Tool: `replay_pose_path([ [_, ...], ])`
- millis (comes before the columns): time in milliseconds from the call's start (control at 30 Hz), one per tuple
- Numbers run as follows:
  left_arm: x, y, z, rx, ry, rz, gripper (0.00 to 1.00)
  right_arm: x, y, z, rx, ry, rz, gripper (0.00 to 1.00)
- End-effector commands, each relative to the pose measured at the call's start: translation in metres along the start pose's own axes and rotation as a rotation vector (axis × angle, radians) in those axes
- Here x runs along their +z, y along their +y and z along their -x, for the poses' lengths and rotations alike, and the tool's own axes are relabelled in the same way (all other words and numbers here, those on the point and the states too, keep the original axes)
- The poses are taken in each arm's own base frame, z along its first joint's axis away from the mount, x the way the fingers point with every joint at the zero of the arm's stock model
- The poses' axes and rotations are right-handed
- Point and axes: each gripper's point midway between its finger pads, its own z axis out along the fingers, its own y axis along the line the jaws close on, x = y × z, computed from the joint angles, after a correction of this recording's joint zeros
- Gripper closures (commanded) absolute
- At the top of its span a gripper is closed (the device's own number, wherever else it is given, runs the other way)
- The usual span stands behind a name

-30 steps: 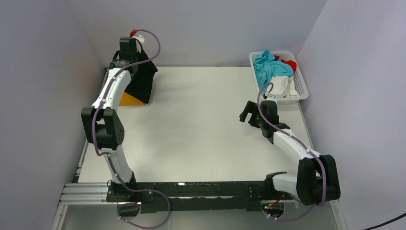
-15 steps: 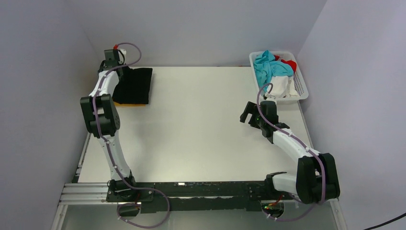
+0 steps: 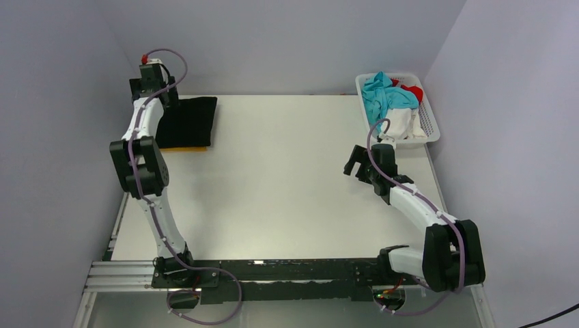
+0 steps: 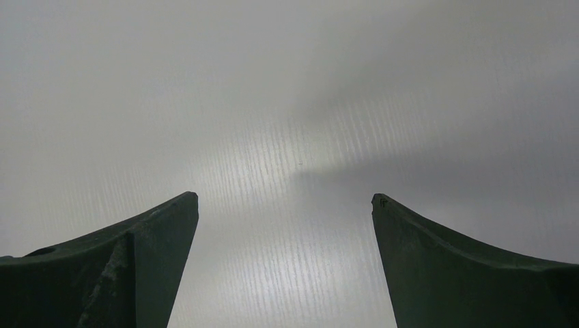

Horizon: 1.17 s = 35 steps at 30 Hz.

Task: Fold and stack the t-shirts
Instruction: Put the neatly folded tshirt into the corner of the board with the left arm, then reset both arms

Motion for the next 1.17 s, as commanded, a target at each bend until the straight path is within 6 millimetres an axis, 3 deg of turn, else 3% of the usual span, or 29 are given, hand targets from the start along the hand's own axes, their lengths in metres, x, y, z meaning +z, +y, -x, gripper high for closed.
replay_pose_path([
  [0,-0.081,-0.013,0.065,-0.238,-0.187,-0.143,0.00,-0.012,0.008,0.028,0.003,-0.094,0.026,0.00],
  [67,-0.108,-0.034,0.065,-0.291,-0.205,-0.237,0.01,-0.016,0.008,0.029,0.006,-0.105,0.030,0.00],
  [100,-0.131,-0.042,0.069,-0.312,-0.233,-0.291,0.01,-0.018,0.008,0.029,0.008,-0.108,0.031,0.00],
  [133,-0.141,-0.058,0.061,-0.319,-0.236,-0.346,0.01,-0.021,0.008,0.028,0.010,-0.112,0.036,0.00],
  [167,-0.165,-0.067,0.068,-0.341,-0.296,-0.389,0.01,-0.024,0.008,0.027,0.009,-0.117,0.042,0.00],
  [267,-0.217,-0.112,0.042,-0.347,-0.361,-0.519,0.01,-0.030,0.007,0.024,0.018,-0.132,0.057,0.00],
  [400,-0.251,-0.156,-0.029,-0.311,-0.300,-0.625,0.00,-0.038,0.010,0.026,0.026,-0.172,0.085,0.00],
  [533,-0.292,-0.184,-0.090,-0.275,-0.272,-0.745,0.01,-0.041,0.012,0.028,0.029,-0.196,0.106,0.00],
  [567,-0.302,-0.184,-0.100,-0.267,-0.288,-0.762,0.00,-0.041,0.012,0.026,0.028,-0.194,0.107,0.00],
  [667,-0.309,-0.180,-0.142,-0.238,-0.226,-0.756,0.00,-0.038,0.010,0.023,0.033,-0.184,0.100,0.00],
  [833,-0.313,-0.158,-0.186,-0.288,-0.209,-0.743,0.01,-0.036,0.006,0.021,0.044,-0.180,0.081,0.00],
  [1000,-0.310,-0.136,-0.201,-0.284,-0.228,-0.680,0.01,-0.039,0.006,0.026,0.048,-0.221,0.087,0.00],
  [1133,-0.317,-0.132,-0.195,-0.303,-0.267,-0.699,0.01,-0.043,0.006,0.030,0.043,-0.251,0.091,0.00],
])
